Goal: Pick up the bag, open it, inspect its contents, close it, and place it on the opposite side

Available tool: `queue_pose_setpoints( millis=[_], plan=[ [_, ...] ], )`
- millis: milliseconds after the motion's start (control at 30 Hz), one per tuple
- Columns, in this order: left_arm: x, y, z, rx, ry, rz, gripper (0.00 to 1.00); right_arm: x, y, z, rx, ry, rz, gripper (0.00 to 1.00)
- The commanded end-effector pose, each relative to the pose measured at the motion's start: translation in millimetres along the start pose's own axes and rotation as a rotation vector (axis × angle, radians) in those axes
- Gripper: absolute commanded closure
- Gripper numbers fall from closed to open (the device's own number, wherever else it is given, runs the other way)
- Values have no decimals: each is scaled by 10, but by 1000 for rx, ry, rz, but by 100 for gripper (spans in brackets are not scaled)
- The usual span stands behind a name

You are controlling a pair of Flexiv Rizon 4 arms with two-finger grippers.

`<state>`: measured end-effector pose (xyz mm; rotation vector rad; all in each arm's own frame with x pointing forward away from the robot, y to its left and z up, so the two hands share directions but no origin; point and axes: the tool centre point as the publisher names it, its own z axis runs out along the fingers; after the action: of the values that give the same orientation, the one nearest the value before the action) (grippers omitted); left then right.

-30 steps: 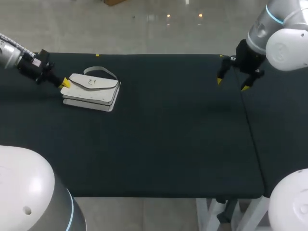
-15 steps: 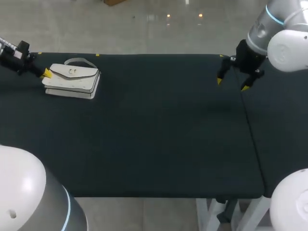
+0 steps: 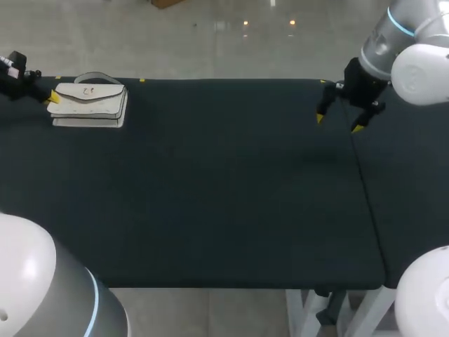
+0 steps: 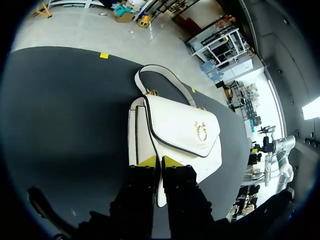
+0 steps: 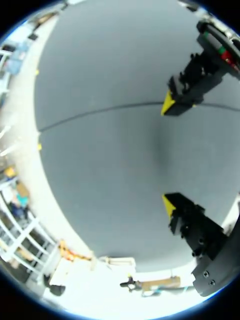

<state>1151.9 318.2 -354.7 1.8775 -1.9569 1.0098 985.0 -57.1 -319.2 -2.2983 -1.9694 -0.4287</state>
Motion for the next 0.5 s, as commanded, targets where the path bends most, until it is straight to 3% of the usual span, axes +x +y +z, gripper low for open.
queue_pose_setpoints(
  millis=[33,367,400,433,500],
  plan=[
    [-224,-219,26,-276,278,-2,100,2,5,-2,2,-2,1,0],
    [-305,-211,-77,-229,300,-29,100,2,5,-2,2,-2,1,0],
    [-294,-201,-99,-228,300,-29,93,2,5,-2,2,-2,1,0],
    [-277,-185,-120,-224,299,-29,59,2,5,-2,2,-2,1,0],
    [-233,-152,-172,-218,295,-21,20,2,5,-2,2,-2,1,0]
  ],
)
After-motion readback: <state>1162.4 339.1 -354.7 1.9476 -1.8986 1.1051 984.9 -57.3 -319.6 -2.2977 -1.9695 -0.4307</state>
